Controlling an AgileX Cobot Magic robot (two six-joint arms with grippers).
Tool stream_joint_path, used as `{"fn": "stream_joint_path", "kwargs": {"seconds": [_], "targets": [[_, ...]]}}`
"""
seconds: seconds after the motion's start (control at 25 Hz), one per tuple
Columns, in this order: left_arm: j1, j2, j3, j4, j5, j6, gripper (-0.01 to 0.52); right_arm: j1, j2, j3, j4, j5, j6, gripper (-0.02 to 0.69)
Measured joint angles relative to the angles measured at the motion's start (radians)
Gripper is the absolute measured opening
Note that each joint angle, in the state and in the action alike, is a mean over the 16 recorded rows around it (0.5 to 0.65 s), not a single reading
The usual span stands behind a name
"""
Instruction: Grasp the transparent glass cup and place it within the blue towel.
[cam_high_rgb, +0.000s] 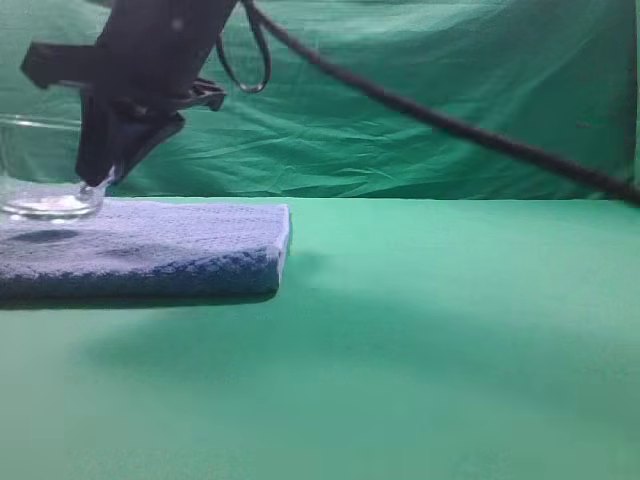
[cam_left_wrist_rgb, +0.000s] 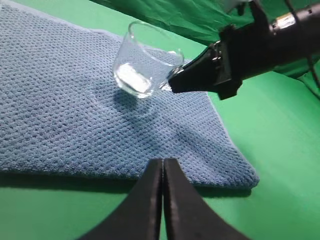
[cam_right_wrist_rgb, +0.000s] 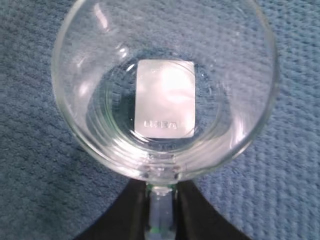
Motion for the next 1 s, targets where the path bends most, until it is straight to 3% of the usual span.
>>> {"fn": "stream_joint_path", "kwargs": {"seconds": [0.16,0.28,0.4,0.76,1.0], "targets": [[0.000,0.000,0.000,0.000,0.000,0.000,0.000,-0.008,-0.012,-0.040,-0.007,0.078,0.055,0.431],[0.000,0.000,0.000,0.000,0.000,0.000,0.000,-0.019,-0.037,-0.080,-0.013,0.164,0.107,0.424],[0.000,0.000,0.000,0.000,0.000,0.000,0.000,-0.030,-0.074,-0.121,-0.021,0.257,0.169,0.358],[0.000,0.000,0.000,0.000,0.000,0.000,0.000,-0.059,-0.253,-0.181,-0.037,0.443,0.325,0.043],[0.000,0.000,0.000,0.000,0.000,0.000,0.000,-0.065,-0.424,-0.088,-0.045,0.463,0.368,0.000]]}}
